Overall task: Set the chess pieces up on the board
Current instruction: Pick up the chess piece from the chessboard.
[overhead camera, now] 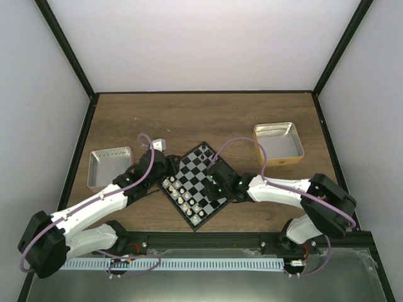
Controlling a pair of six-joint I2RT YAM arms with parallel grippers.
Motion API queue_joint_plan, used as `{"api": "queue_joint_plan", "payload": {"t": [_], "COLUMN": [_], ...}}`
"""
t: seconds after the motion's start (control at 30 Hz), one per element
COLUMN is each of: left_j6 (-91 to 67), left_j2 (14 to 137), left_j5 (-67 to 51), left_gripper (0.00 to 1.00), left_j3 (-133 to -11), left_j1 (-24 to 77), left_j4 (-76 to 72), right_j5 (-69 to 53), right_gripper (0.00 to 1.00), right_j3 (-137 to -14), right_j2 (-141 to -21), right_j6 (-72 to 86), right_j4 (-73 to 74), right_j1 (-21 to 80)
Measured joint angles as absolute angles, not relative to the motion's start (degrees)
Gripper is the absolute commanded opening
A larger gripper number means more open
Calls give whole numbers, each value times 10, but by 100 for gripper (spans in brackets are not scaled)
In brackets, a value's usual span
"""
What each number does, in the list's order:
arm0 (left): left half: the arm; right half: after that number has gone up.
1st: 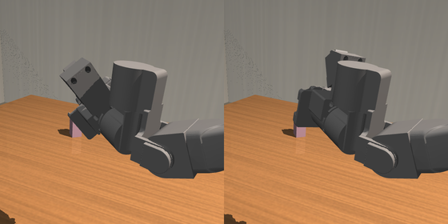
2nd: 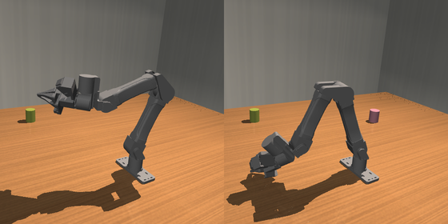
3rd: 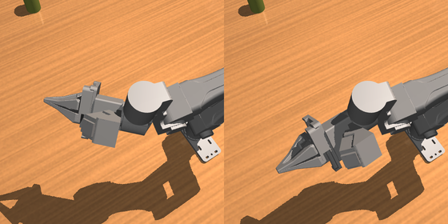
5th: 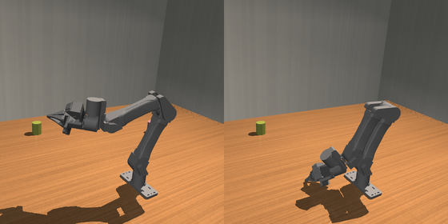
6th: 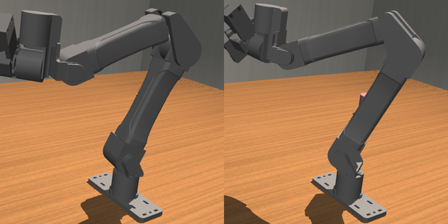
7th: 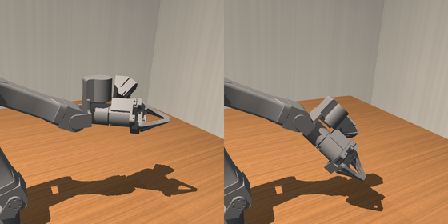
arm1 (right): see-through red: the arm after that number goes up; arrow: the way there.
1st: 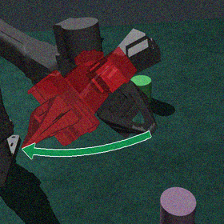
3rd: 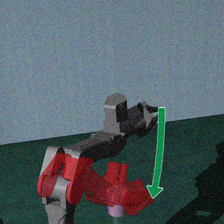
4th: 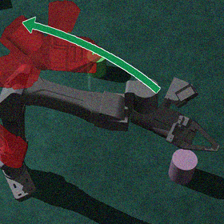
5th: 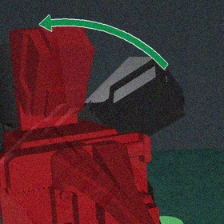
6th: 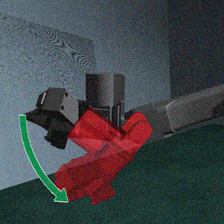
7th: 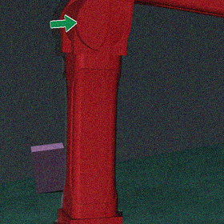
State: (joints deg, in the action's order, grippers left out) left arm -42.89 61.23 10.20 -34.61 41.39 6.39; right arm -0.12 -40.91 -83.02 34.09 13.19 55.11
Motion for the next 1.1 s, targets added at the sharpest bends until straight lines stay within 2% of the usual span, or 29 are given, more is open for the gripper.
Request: {"api": "queue_joint_plan", "payload": {"t": [0.27,0.57,0.87,0.97,1.1], "left_j6": [-429,-429,-434,-437,-447], "left_j2": [613,613,599,599,599], "left_j5": [93,87,36,-15,-98], "left_gripper": [40,41,57,62,63], "left_j3": [-343,-339,-315,-303,-284], "left_j1": [409,408,407,406,406], "left_j4": [60,51,20,-9,-51], "right_j5": [14,39,53,52,38], "right_gripper": [39,23,19,19,19], "right_j3": [-430,-442,-420,-381,-315], "right_j2": [-869,-886,-867,-828,-741], "right_j6": [336,324,323,315,294], "right_j4": [133,135,113,79,13], "right_j1": [556,571,571,571,571]}}
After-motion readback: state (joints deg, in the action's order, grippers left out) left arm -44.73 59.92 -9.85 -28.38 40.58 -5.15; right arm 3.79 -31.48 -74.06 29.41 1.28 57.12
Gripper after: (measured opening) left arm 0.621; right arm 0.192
